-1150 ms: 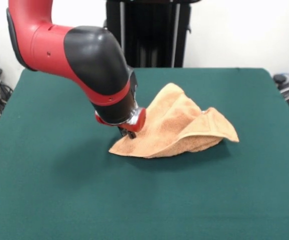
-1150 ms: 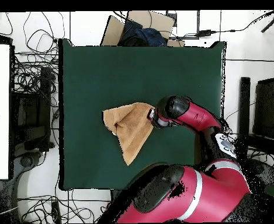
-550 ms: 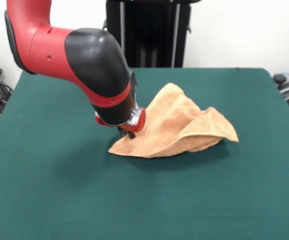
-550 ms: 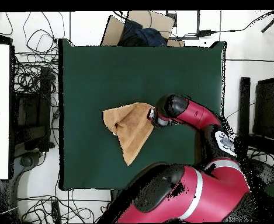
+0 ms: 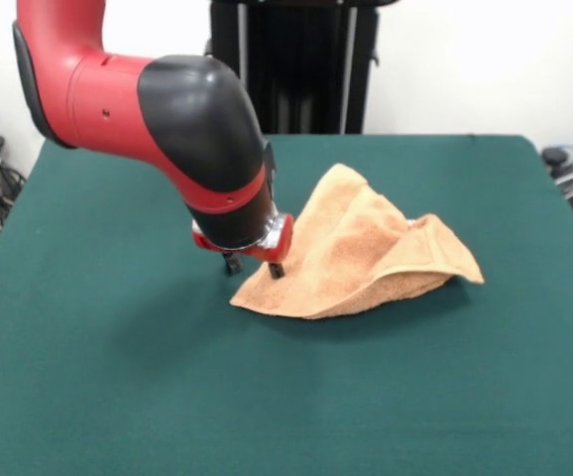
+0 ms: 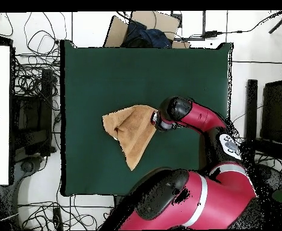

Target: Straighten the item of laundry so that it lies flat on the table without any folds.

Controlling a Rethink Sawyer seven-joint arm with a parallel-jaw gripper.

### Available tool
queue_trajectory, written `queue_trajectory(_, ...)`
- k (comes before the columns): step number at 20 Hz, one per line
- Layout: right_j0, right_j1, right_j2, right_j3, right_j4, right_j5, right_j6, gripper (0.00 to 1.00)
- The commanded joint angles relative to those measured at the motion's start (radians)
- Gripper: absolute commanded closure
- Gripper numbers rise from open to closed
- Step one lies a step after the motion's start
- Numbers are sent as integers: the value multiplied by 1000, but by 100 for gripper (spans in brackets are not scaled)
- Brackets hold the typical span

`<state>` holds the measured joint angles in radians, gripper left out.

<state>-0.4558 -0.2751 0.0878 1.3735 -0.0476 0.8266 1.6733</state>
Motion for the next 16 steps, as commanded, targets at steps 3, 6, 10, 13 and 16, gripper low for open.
queue_trajectory(3, 18, 49, 9, 1, -105, -110, 8, 0)
queue_trajectory(6, 59, -28, -15, 66, -85, -77, 72, 0)
queue_trajectory(10, 118, -138, -46, 113, -47, 48, 130, 0)
queue_trajectory(13, 134, -170, -53, 127, -23, 88, 142, 0)
queue_trajectory(16, 151, -210, -63, 152, -2, 122, 155, 0)
